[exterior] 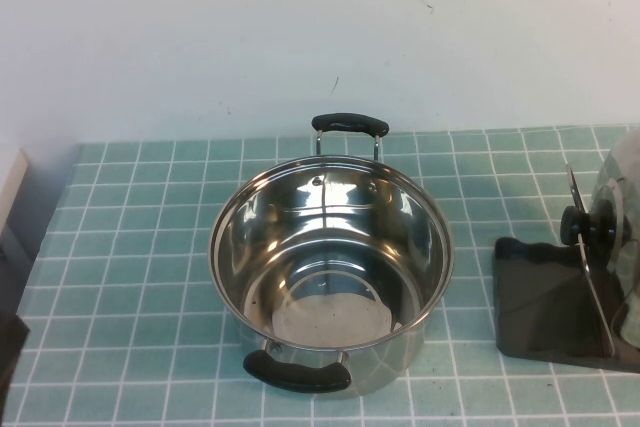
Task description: Put pot lid on rack
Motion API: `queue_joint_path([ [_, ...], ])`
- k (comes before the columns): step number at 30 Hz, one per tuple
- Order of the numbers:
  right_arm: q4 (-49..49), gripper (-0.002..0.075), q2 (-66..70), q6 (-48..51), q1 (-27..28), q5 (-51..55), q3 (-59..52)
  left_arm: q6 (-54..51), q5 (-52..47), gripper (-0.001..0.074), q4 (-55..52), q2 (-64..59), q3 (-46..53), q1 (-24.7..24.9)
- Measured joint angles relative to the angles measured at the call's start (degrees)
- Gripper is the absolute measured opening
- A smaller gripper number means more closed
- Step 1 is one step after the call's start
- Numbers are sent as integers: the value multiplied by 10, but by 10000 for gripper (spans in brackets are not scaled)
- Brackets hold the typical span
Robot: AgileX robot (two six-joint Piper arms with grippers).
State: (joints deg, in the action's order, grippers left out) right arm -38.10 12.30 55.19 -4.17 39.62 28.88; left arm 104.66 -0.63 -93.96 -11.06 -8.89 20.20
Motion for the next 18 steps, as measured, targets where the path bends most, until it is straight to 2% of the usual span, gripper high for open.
queue_joint_path([
  [6,-3,-1,0,0,-2,2,-35,0,75,-1,-8,0,0,0],
  [10,-1,-1,-8,-6,-37,-4,-61,0,119,-1,-16,0,0,0],
  [12,27,-1,-24,-38,-54,-22,-85,0,136,-1,-18,0,0,0],
  [14,79,-1,-44,-89,-59,-84,-125,-5,155,-1,-21,0,0,0],
  [18,240,-1,-80,-212,-56,-290,-220,-7,186,-1,-35,0,0,0],
])
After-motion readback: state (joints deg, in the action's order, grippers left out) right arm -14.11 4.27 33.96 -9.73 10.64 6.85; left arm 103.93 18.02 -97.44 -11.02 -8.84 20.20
